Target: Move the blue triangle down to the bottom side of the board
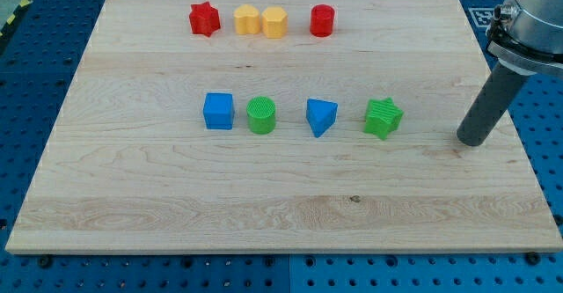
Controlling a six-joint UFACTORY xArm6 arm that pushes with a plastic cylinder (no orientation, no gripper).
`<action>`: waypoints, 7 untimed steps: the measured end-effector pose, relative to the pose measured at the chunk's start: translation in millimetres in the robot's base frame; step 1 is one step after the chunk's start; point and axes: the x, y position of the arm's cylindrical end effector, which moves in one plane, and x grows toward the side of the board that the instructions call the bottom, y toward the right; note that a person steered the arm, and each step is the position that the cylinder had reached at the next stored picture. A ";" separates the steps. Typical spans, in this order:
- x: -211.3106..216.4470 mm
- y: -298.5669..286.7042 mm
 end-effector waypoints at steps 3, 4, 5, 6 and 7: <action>4.4 4.1; -48.5 4.2; -80.2 -26.5; -80.3 -96.0; -80.3 -157.0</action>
